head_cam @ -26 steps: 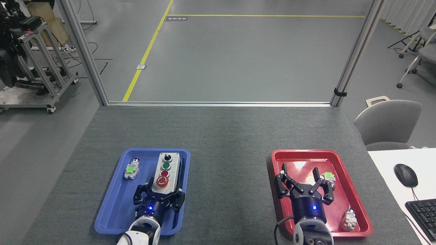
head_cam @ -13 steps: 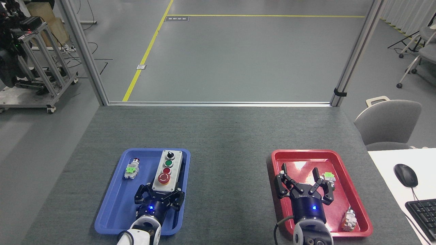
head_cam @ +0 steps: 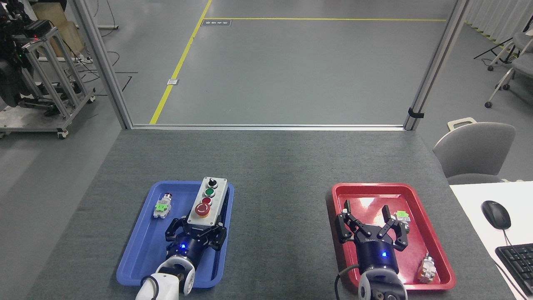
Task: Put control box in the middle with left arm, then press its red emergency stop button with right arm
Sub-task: 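Carry the box with the left gripper to the table middle, set down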
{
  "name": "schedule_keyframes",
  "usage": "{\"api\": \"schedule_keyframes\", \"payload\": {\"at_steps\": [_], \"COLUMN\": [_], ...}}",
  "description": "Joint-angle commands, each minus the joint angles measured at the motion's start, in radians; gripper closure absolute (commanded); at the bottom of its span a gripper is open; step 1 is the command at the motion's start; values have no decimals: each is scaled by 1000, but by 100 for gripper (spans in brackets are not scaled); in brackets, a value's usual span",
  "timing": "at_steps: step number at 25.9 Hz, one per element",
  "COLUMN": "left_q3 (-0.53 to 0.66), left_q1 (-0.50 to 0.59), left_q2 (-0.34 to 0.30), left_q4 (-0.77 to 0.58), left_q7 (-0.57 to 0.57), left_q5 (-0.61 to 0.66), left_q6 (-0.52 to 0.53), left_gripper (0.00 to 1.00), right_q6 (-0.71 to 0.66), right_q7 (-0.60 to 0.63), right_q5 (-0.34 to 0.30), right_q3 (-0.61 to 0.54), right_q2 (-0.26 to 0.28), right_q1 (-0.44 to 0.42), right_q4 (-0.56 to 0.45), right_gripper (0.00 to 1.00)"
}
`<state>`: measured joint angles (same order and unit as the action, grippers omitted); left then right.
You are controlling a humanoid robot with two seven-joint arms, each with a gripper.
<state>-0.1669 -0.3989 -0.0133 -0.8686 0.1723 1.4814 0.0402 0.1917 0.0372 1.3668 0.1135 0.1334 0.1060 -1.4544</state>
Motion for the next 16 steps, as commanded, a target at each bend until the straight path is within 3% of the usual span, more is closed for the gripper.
{"api": "schedule_keyframes", "payload": {"at_steps": [1,7,11,16], "left_q3": [6,-5,-106,-204], "left_q1": [-26,-31,-26,-11], "left_q2": [-36,-53,30,85], "left_q4": [-69,-184,-178,-188], "left_q7": [4,-7,-11,-36], "left_q5": [-81,-139,-124,-124], "left_q6": [24,55,30,-23], "left_gripper": [100,100,100,100], "right_q6": [0,0,0,0], "right_q7": [0,0,0,1], "right_q5": [0,0,0,0], "right_q3": [0,-2,-2,-3], "right_q2": [0,-1,0,5], "right_q1": [0,7,7,9], "right_q4": [0,0,-1,-3], "right_gripper": [0,0,0,0]}}
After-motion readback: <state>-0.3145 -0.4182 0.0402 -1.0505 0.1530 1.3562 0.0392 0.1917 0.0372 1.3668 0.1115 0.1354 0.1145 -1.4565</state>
